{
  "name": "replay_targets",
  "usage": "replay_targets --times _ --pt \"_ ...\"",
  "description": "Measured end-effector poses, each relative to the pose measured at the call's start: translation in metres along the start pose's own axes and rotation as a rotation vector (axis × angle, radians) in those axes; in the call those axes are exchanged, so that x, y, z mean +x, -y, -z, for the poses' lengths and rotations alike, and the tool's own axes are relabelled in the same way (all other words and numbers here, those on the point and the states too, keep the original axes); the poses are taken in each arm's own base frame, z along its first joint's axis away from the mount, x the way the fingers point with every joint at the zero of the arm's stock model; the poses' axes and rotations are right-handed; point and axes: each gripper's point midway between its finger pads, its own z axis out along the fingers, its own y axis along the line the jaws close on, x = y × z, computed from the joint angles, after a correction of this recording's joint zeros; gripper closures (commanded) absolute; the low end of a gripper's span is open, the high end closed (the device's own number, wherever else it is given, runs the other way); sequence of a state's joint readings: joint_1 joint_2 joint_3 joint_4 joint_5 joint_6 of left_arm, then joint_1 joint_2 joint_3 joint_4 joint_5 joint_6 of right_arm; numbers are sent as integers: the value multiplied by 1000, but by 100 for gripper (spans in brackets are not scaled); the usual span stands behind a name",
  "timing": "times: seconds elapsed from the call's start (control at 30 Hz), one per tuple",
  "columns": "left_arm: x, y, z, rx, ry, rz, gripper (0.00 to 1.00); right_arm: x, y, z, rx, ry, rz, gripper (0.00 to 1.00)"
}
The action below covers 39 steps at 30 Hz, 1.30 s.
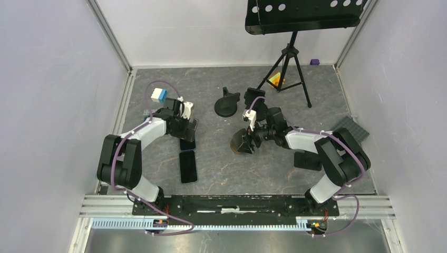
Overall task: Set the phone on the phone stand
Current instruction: Move the phone stand to the center of the board.
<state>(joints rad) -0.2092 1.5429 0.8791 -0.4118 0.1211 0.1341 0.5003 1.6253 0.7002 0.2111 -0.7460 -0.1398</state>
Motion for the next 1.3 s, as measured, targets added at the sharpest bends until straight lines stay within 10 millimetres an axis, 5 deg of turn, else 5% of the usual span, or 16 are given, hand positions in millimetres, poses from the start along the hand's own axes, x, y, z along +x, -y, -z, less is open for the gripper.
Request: replay_targets --times 0.27,0.77,1.3 --pt "-2 18 -9 -45 -8 2 0 -19 3 7 11 -2 59 10" --pt "-9 -5 -20 -199 7 67 0 -7 16 33 66 -66 70 6" --pt "-9 -4 5 -205 46 67 0 -9 16 43 53 -53 81 5"
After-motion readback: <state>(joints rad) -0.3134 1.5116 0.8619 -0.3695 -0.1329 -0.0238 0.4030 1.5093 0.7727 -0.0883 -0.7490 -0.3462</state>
